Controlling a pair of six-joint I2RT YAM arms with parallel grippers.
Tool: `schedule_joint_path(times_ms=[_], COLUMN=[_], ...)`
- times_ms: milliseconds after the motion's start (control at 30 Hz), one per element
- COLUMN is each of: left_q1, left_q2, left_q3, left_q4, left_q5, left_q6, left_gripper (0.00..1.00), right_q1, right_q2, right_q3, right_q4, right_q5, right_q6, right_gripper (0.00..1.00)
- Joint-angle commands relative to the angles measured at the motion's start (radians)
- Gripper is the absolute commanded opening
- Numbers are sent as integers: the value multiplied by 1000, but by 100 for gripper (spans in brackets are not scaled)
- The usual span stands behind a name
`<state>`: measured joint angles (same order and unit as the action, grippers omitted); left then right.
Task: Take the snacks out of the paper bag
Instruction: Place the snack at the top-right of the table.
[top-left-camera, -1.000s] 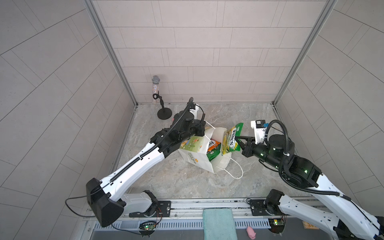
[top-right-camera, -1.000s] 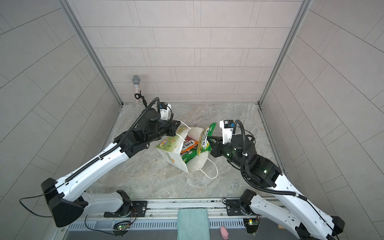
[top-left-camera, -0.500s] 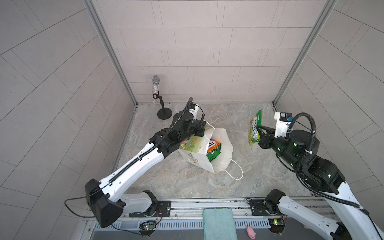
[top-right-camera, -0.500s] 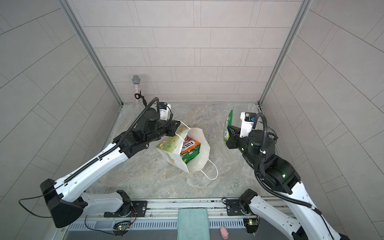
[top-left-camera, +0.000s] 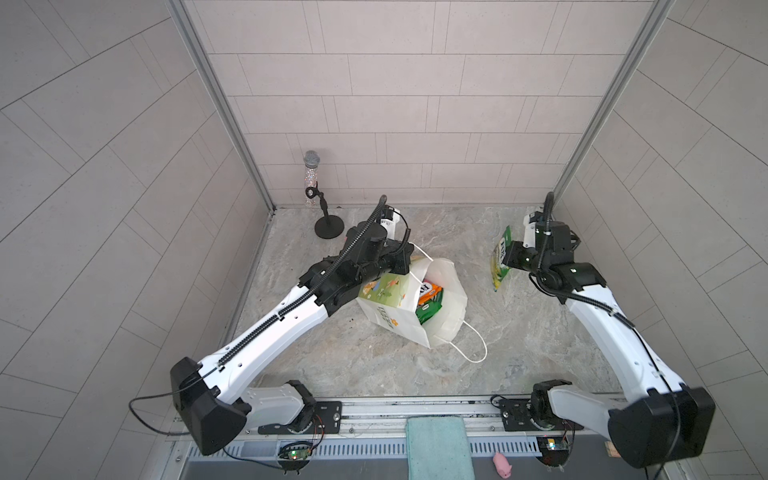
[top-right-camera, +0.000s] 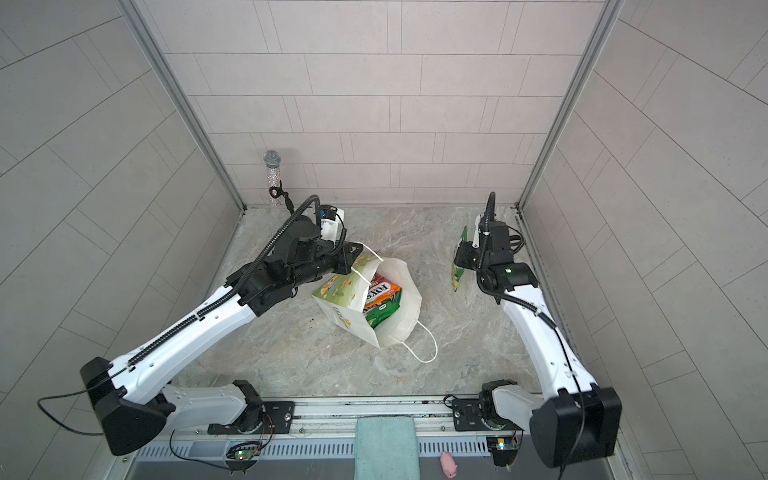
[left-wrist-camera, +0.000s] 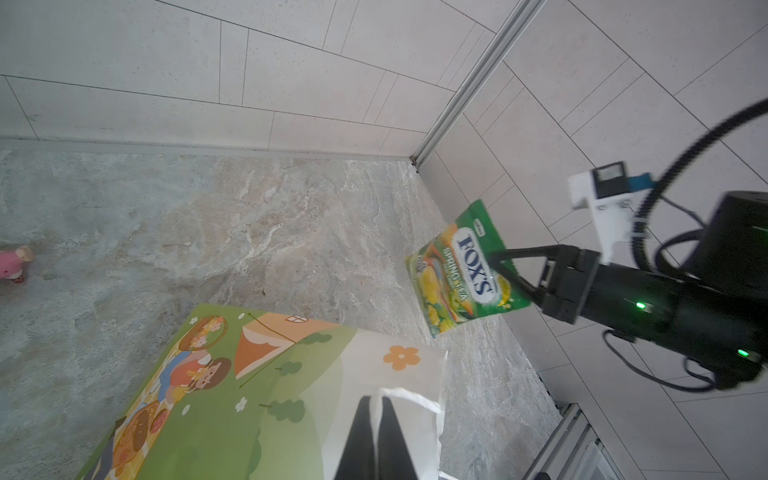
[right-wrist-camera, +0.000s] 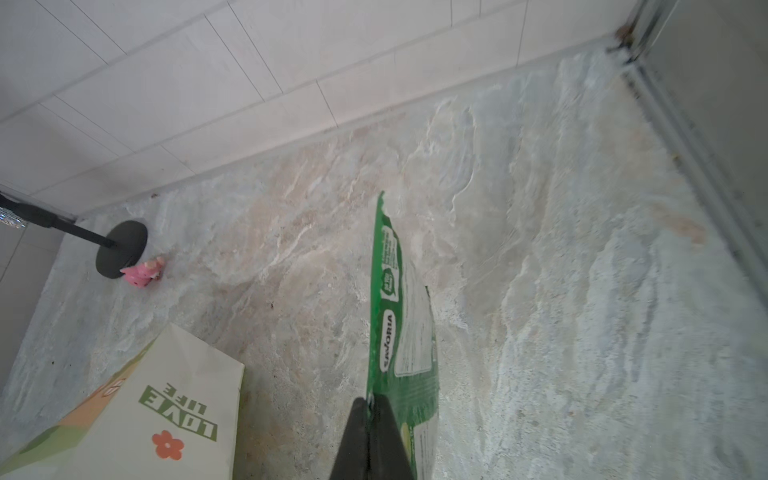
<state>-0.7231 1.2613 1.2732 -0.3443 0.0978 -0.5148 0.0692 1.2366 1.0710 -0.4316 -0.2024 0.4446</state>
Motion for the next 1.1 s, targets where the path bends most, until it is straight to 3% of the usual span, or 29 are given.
schedule_joint_path(times_ms=[0,167,467,633,867,1067], left_q1=[-2,-2,-3,-2,-2,-2], left_q2=[-5,-7,5,14,23,23], left_q3=[34,41,45,51,58,55], left_q4=[-21,-38,-45,-44,-41,-39], left_q5=[12,5,5,9,19,25], left_q6=[28,39,40,39,38,38], left_gripper=[0,0,0,0,0,0], right_q1=[-12,-23,-90,-117,-158,-186], right_q2=[85,295,622,732,760,789], right_q3=[46,143,267,301,288,295], right_q4=[202,344,647,618,434,384], right_q5=[-157,-335,-531,-521,-392,-319], right_q6=[-9,78,318,319,182,153], right_gripper=[0,0,0,0,0,0])
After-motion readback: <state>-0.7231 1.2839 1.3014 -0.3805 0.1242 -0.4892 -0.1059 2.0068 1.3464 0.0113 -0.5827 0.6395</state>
